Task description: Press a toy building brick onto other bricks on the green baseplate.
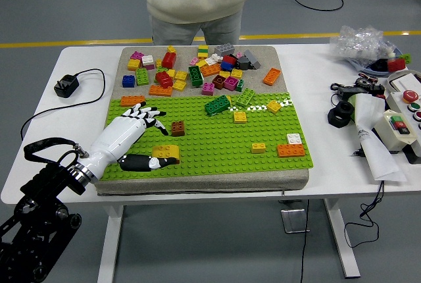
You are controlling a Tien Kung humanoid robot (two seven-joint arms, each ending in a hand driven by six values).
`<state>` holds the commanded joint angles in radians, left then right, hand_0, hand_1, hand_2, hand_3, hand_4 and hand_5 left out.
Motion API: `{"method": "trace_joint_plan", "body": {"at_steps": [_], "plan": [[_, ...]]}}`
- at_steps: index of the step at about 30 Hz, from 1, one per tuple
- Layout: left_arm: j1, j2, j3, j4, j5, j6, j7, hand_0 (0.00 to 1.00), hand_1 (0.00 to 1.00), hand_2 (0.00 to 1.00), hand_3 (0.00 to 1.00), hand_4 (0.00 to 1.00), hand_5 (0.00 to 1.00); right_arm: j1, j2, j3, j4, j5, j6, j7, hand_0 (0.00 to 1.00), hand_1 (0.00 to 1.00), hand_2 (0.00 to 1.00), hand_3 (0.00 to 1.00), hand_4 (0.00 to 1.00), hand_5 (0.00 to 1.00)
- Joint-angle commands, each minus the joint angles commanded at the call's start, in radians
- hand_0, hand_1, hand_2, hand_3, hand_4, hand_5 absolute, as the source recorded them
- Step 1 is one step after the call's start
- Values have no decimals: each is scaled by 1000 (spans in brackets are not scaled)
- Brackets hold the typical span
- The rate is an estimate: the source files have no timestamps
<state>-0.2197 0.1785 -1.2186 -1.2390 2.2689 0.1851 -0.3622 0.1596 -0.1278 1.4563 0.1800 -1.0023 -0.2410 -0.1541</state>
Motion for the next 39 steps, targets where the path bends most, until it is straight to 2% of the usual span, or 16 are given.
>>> {"method": "trace_joint_plan", "body": {"at_steps": [1, 5, 10, 15, 22, 33, 39], "plan": [[2, 1, 9, 9, 0, 28, -10, 998, 903, 888, 577, 950, 654, 0, 0, 0, 0, 1, 0, 0, 803, 732, 754, 739, 998, 668], [2, -2, 27, 44, 0, 78, -27, 998, 907, 894, 581, 944, 666, 0, -1, 1, 0, 0, 0, -1, 803, 732, 754, 739, 998, 667], [-6, -7, 48, 98, 0, 109, -36, 998, 907, 894, 581, 944, 666, 1, -1, 0, 0, 0, 1, -3, 803, 732, 754, 739, 998, 667], [-36, -19, 61, 173, 0, 141, -49, 998, 909, 897, 581, 940, 676, 3, -1, -1, 0, 1, 0, -5, 802, 732, 754, 738, 998, 667], [-51, -27, 63, 230, 0, 159, -58, 998, 904, 894, 580, 936, 681, 2, 0, -1, 0, 2, -1, -6, 803, 732, 755, 739, 998, 667], [-44, -28, 65, 228, 0, 162, -58, 998, 897, 888, 580, 934, 692, 4, 0, -2, 0, 2, -2, -6, 802, 732, 755, 739, 998, 667], [-48, -32, 69, 247, 0, 162, -58, 998, 898, 884, 581, 926, 705, 3, 0, -1, 0, 1, -1, -9, 803, 732, 755, 739, 998, 668]]}}
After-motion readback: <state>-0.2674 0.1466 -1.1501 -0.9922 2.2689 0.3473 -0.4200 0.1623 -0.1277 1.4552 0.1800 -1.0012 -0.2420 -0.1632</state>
